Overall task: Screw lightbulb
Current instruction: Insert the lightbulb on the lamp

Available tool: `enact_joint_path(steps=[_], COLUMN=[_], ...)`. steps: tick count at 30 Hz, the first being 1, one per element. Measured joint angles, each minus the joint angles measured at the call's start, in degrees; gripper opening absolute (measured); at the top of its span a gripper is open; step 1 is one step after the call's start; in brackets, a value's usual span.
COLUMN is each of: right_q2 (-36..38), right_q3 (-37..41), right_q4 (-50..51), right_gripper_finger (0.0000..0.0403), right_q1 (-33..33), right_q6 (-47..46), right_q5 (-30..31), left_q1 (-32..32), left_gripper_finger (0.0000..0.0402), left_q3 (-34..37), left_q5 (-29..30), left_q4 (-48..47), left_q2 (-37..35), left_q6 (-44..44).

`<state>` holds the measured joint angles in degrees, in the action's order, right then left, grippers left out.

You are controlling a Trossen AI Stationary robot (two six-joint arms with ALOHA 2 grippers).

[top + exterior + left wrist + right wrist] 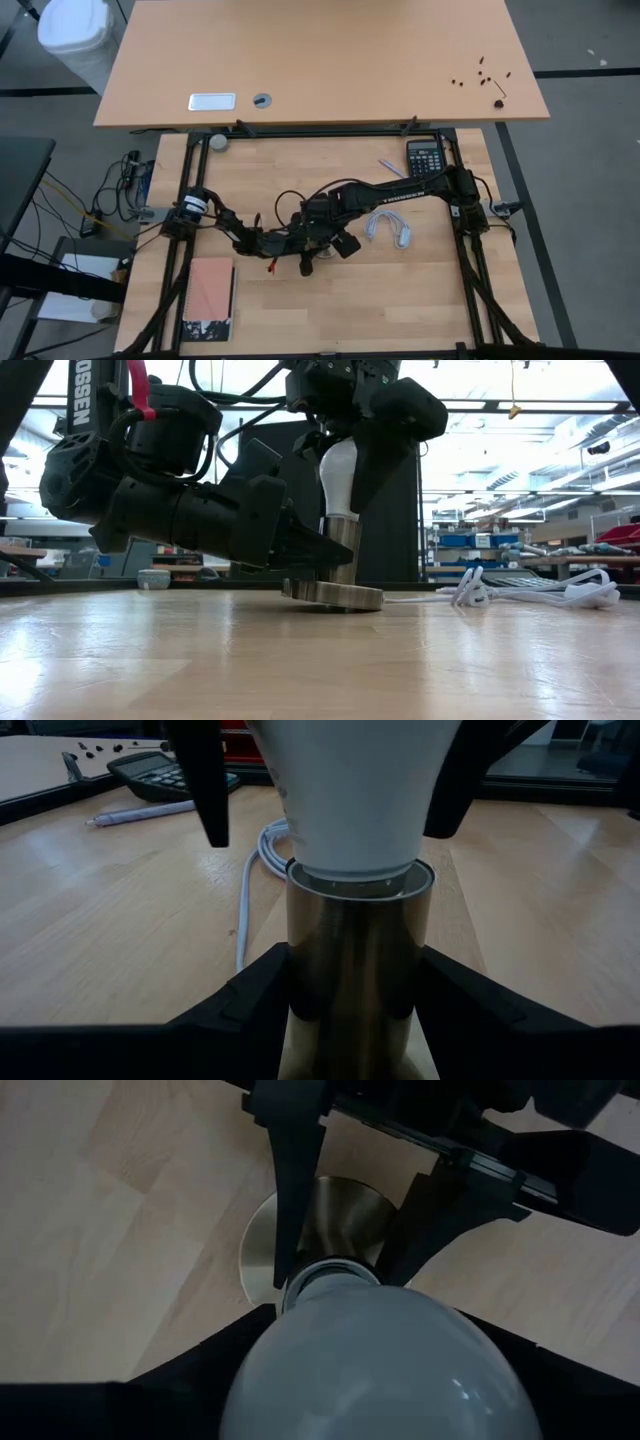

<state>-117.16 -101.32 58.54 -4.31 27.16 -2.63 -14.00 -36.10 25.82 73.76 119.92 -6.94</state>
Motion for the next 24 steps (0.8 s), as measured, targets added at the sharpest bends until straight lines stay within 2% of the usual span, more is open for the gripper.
enact_joint_path(steps=[6, 14, 24], right_q2=[0.00, 0.00, 0.00], right_q3=[0.00, 0.00, -0.02], right_q4=[0.00, -0.14, -0.81], right_gripper_finger=[0.0263, 0.0272, 0.0262], right_q1=[0.02, 0.02, -0.18], right_q6=[0.04, 0.07, -0.15], right_q5=[0.00, -0.98, -1.92], left_q1=[0.00, -0.04, -0.04], left_gripper_finger=[0.0194, 0.0194, 0.0194], left_q3=[0.00, -0.01, -0.02], left_q5=[0.00, -0.04, -0.17], left_q4=[0.00, 0.02, 0.02], left_q2=[0.00, 0.00, 0.00], left_q6=[0.01, 0.02, -0.63])
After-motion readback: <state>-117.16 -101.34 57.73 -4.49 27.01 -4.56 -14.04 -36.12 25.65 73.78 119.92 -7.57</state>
